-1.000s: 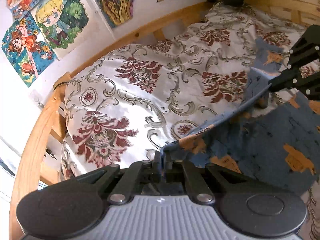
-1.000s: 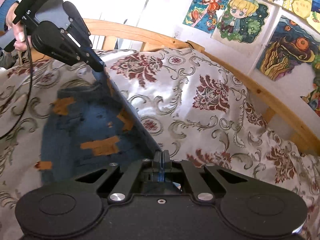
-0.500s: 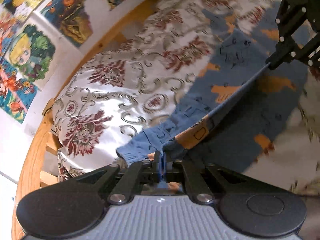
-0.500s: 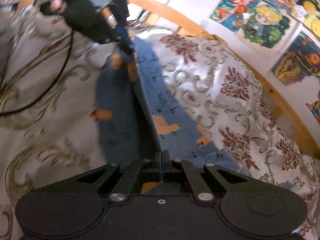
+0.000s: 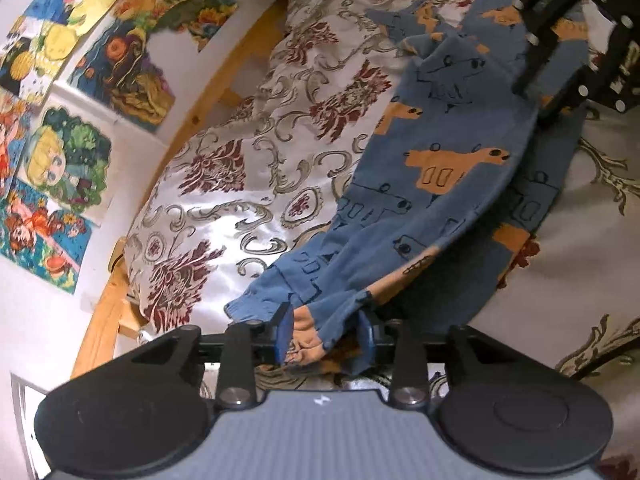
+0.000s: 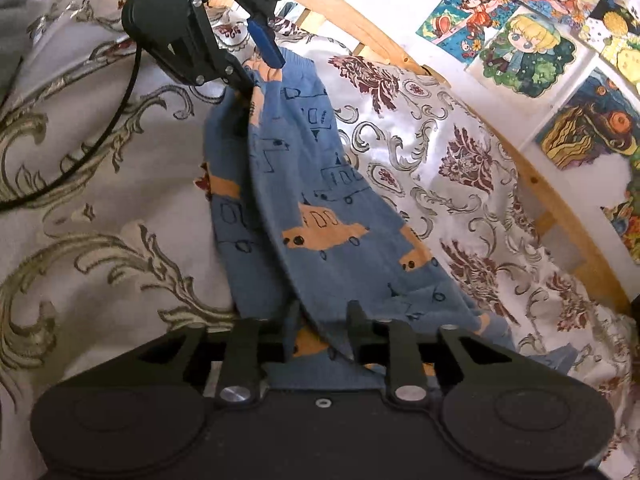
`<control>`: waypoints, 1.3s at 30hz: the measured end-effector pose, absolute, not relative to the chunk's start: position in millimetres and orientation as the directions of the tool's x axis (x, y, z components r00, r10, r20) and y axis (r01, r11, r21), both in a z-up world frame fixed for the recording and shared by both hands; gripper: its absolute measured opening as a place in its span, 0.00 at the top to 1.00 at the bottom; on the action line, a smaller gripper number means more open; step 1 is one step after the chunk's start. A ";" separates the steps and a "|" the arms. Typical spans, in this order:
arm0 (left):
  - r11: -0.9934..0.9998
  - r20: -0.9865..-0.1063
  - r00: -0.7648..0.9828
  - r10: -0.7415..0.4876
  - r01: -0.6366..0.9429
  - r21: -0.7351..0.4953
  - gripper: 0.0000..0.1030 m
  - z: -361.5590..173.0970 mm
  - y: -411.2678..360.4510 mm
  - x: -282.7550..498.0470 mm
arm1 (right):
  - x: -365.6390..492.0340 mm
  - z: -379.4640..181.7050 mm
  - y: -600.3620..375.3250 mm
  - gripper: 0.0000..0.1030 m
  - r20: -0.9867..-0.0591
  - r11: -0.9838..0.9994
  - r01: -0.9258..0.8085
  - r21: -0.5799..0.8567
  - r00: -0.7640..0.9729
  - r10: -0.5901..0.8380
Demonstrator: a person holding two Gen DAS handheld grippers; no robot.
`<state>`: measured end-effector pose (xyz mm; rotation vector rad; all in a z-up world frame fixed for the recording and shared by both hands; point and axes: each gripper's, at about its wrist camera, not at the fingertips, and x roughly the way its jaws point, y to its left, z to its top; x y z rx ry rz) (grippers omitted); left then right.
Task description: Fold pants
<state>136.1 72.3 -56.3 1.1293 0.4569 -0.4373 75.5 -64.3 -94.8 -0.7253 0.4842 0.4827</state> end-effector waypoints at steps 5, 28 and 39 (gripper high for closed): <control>0.359 -0.577 0.809 -0.114 0.575 0.735 0.70 -59.2 69.0 136.3 | 70.8 -99.6 -66.0 0.67 -0.569 0.621 -0.568 -0.541 0.790 0.227; 0.324 -0.669 0.732 -0.128 0.669 0.669 0.96 -73.0 83.4 140.6 | 40.4 -99.3 -41.7 1.00 -0.617 0.540 -0.605 -0.585 0.765 0.188; 0.303 -0.715 0.693 -0.091 0.703 0.643 0.94 -77.7 79.9 145.5 | 42.8 -106.4 -41.9 0.99 -0.648 0.575 -0.619 -0.534 0.737 0.191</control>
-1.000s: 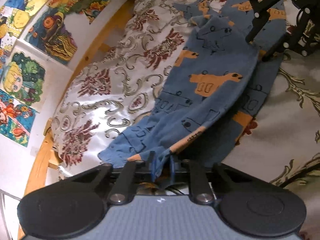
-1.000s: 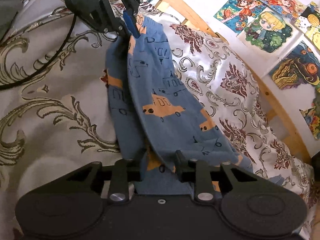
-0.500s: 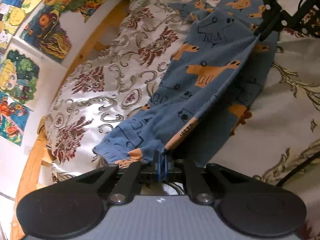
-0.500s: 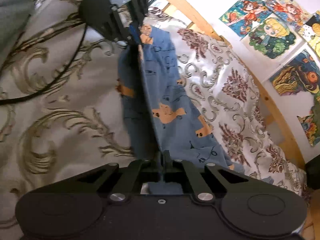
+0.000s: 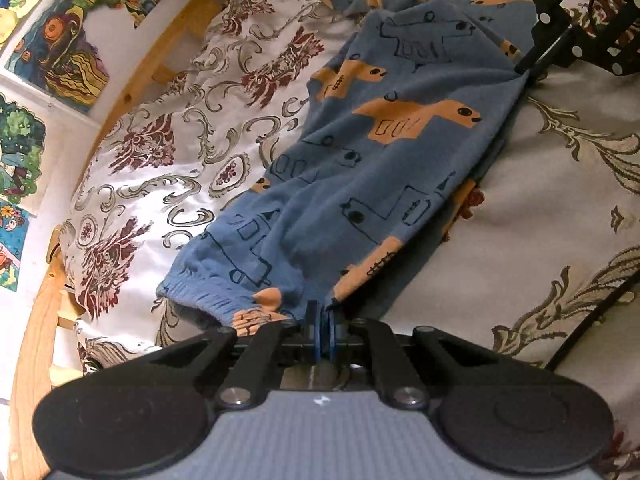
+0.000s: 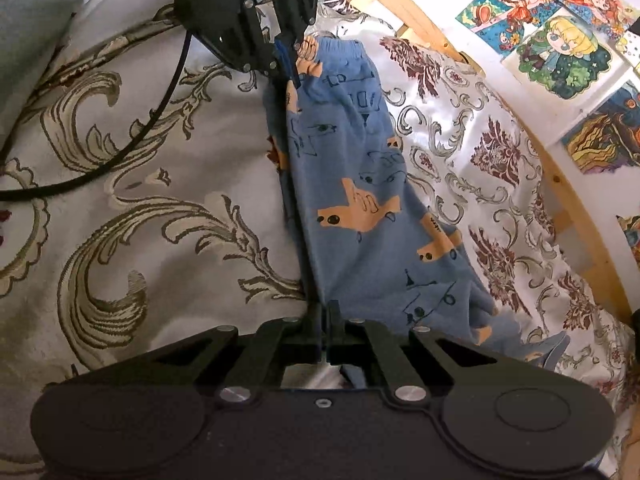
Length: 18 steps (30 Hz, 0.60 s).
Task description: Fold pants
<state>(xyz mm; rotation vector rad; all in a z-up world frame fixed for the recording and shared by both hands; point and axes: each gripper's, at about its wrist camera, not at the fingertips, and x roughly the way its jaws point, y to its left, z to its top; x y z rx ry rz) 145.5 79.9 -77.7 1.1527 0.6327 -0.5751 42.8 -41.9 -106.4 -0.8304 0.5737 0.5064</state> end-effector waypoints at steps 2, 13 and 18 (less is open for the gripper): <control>0.311 -0.719 0.689 -0.086 0.704 0.638 0.90 -75.1 77.8 145.2 | 43.8 -105.5 -45.0 0.91 -0.645 0.593 -0.614 -0.521 0.738 0.197; 0.647 -0.735 0.643 -0.214 0.657 0.386 0.41 -1.1 32.3 122.3 | 32.6 -28.1 -151.1 0.11 -0.666 0.846 -0.483 -0.227 0.710 0.227; 0.691 -0.716 0.589 -0.375 0.692 0.208 0.33 3.9 -31.0 108.1 | 31.9 -14.7 -222.9 0.01 -0.688 0.938 -0.324 -0.125 0.710 0.153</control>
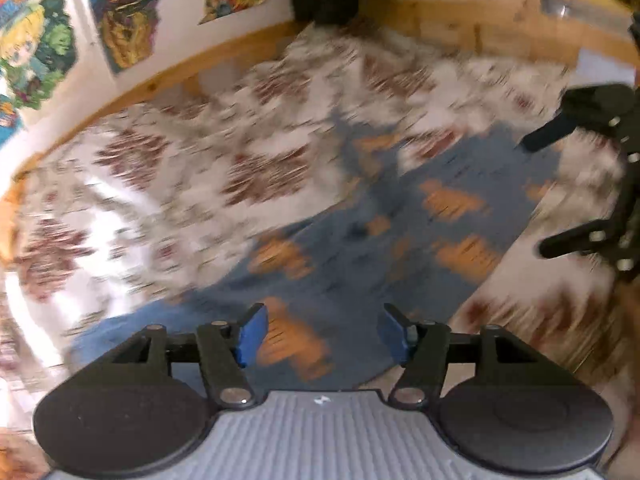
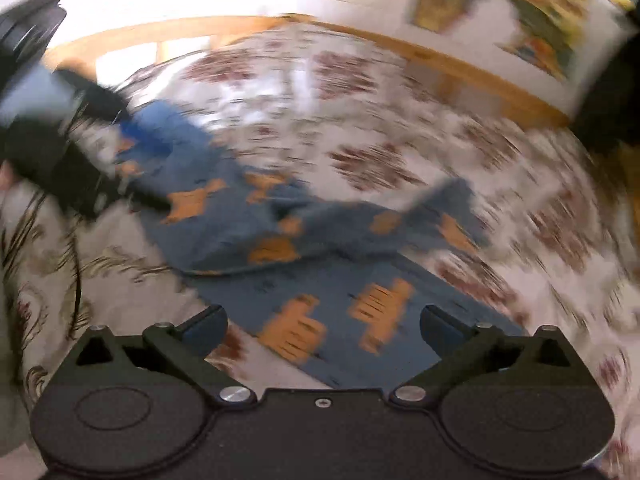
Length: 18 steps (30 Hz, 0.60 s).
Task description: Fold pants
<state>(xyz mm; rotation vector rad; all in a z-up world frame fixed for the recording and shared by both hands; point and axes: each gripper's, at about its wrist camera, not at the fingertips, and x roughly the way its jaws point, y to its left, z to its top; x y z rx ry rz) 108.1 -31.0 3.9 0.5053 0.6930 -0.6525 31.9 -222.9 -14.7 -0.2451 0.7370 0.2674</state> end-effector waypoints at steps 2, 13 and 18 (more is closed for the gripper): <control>0.689 -0.699 0.585 -0.411 0.701 0.182 0.32 -3.1 -61.4 107.1 | 32.9 -12.8 -250.8 0.01 -0.689 0.970 -0.231 -0.075 0.716 0.117; 0.765 -0.707 0.648 -0.284 0.598 0.241 0.57 -61.5 -163.5 141.7 | 50.3 -39.0 -333.8 0.01 -0.697 0.960 0.039 0.278 0.696 0.174; 0.777 -0.712 0.659 -0.242 0.572 0.265 0.66 -77.0 -159.6 152.3 | 57.6 -43.1 -324.8 0.01 -0.708 0.961 0.020 0.275 0.680 0.188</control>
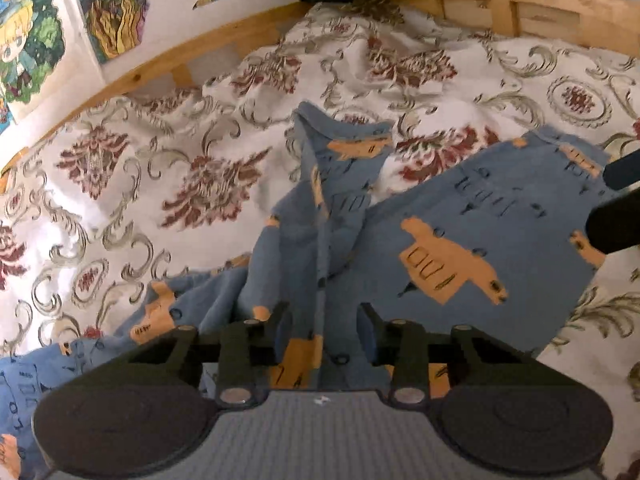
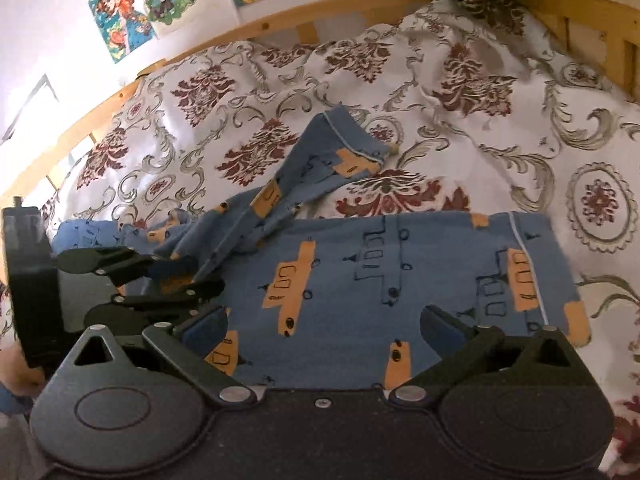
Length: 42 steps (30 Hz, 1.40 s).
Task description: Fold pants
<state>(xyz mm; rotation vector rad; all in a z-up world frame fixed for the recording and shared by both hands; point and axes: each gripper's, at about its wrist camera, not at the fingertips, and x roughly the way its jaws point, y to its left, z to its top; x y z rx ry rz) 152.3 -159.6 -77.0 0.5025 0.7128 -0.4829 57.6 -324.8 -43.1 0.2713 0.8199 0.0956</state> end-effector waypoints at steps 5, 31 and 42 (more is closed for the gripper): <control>0.792 -0.735 0.634 -0.240 0.566 0.229 0.94 -83.1 -153.2 162.3 | 66.3 -45.5 -311.6 0.01 -0.701 0.966 -0.028 0.258 0.683 0.208; 0.764 -0.717 0.634 -0.290 0.604 0.226 0.98 -78.9 -154.5 157.5 | 347.9 -43.4 -306.1 0.44 -0.863 0.935 0.107 0.337 0.432 0.262; 0.769 -0.716 0.632 -0.296 0.603 0.214 0.99 -80.1 -154.4 159.2 | 368.3 -50.2 -317.1 0.89 -0.823 0.913 0.163 0.375 0.513 0.246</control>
